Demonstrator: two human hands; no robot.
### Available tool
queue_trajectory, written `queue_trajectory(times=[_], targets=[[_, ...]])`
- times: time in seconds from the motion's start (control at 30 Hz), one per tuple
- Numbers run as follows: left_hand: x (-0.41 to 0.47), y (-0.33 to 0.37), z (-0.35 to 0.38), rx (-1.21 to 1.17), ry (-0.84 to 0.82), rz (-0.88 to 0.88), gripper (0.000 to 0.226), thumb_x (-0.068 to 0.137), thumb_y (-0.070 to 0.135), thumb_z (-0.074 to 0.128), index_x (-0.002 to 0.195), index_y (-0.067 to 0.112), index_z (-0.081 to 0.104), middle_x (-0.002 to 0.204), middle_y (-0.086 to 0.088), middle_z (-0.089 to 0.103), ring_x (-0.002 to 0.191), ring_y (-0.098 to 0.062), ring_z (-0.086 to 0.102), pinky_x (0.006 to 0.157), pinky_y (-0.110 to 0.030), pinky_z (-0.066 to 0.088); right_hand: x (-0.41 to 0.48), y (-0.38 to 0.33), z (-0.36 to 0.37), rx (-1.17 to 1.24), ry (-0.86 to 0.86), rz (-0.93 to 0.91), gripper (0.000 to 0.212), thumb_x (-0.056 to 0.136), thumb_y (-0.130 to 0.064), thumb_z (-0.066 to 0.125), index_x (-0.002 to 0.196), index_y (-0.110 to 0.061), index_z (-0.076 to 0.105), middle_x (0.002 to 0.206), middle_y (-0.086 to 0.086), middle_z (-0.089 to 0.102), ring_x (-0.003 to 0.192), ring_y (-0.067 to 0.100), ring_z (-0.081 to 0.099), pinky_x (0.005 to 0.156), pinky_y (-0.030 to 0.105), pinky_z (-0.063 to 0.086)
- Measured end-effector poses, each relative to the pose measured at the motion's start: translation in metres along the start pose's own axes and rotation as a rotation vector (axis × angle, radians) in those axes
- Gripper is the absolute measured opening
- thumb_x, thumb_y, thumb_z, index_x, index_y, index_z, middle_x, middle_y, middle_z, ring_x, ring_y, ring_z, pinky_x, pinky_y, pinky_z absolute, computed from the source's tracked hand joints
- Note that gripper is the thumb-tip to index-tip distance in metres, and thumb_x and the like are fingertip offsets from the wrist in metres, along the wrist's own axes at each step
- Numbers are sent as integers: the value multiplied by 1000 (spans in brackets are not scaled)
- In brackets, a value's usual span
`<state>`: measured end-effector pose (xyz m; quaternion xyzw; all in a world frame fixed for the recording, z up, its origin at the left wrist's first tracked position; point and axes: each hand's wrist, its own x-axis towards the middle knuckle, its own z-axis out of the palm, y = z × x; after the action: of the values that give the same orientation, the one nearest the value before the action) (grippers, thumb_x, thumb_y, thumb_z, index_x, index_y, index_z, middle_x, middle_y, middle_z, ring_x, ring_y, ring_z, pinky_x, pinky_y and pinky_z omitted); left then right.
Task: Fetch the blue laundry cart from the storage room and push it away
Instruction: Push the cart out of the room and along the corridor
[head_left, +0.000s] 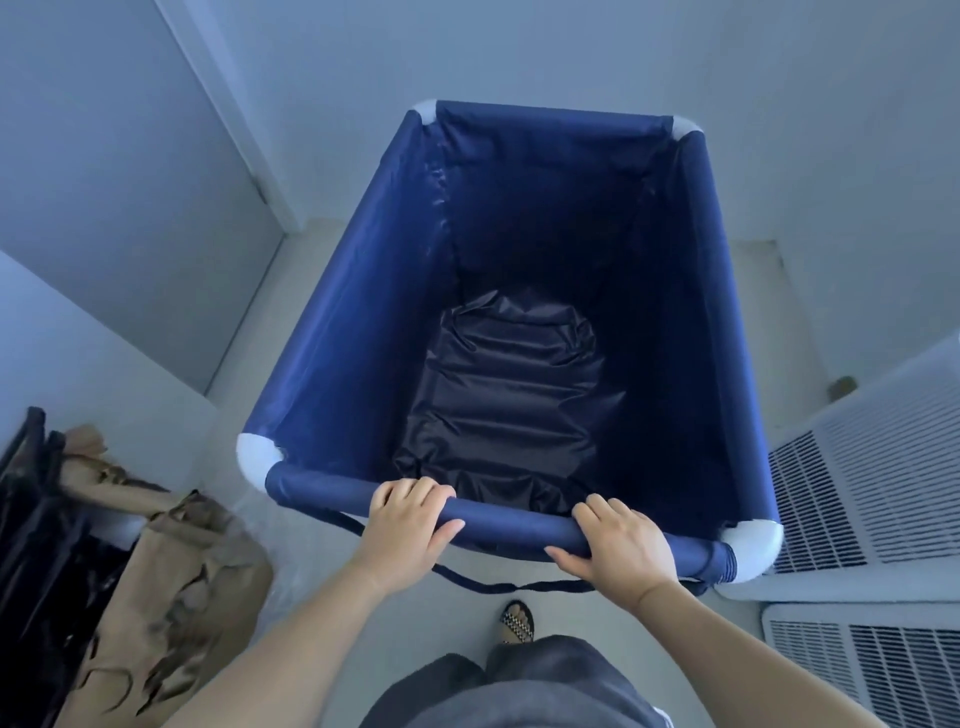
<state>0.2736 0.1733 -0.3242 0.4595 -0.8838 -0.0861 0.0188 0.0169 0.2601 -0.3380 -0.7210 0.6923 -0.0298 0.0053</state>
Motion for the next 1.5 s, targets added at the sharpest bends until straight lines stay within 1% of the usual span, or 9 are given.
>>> queue_trajectory(times=[0.1, 0.17, 0.23, 0.33, 0.47, 0.7, 0.87, 1.2, 1.5], targets=[[38, -11, -4, -65, -153, -19, 38, 91, 50, 42, 119, 27, 52, 115, 11, 56, 111, -17, 50, 102, -35, 30, 30, 16, -2, 18, -42, 9, 42, 70, -64, 59, 70, -22, 56, 64, -7, 52, 55, 15, 51, 48, 26, 39], [63, -23, -6, -104, -219, -47, 40, 91, 54, 43, 125, 34, 46, 122, 12, 50, 120, -15, 41, 108, -36, 18, 49, 27, -2, 55, -81, 26, 45, 77, -65, 50, 78, -21, 55, 73, -5, 54, 65, 17, 52, 55, 27, 36], [85, -36, -11, -99, -234, -104, 41, 89, 57, 44, 125, 37, 45, 122, 12, 48, 123, -14, 37, 110, -38, 13, 67, 38, -1, 79, -155, 67, 49, 80, -68, 42, 86, -21, 52, 82, -6, 53, 75, 17, 50, 62, 27, 33], [116, -58, -17, -58, -244, -128, 42, 88, 59, 45, 124, 38, 45, 121, 12, 49, 123, -13, 38, 107, -34, 18, 98, 53, -4, 111, -254, 124, 53, 78, -74, 38, 93, -24, 50, 89, -8, 51, 82, 15, 48, 65, 28, 35], [157, -70, -22, -56, -311, -95, 40, 89, 57, 44, 125, 39, 42, 121, 12, 47, 121, -16, 38, 104, -34, 20, 134, 68, -6, 155, -352, 185, 57, 72, -79, 43, 95, -27, 48, 92, -10, 54, 81, 13, 49, 62, 29, 36], [231, -89, -32, -31, -322, -6, 41, 91, 55, 43, 127, 35, 42, 121, 11, 47, 118, -18, 39, 104, -35, 22, 191, 87, -4, 31, -312, 229, 55, 76, -77, 40, 95, -27, 49, 89, -9, 56, 82, 14, 53, 63, 27, 39], [293, -106, -40, -25, -364, 61, 41, 93, 53, 40, 130, 35, 38, 125, 12, 45, 119, -17, 37, 104, -35, 21, 236, 102, -4, 26, -325, 296, 56, 78, -75, 40, 100, -25, 49, 93, -7, 56, 85, 15, 53, 70, 29, 43], [402, -139, -43, -8, -321, 207, 39, 94, 48, 42, 131, 37, 36, 124, 12, 46, 117, -17, 39, 103, -33, 21, 312, 125, 2, -12, -258, 432, 53, 76, -75, 40, 90, -26, 48, 77, -11, 42, 71, 13, 44, 61, 27, 32], [476, -146, -49, 26, -340, 263, 37, 93, 48, 43, 129, 37, 37, 120, 11, 46, 116, -17, 39, 103, -33, 21, 354, 146, 5, 8, -233, 474, 53, 76, -76, 38, 93, -27, 50, 85, -10, 55, 79, 13, 54, 62, 27, 40]])
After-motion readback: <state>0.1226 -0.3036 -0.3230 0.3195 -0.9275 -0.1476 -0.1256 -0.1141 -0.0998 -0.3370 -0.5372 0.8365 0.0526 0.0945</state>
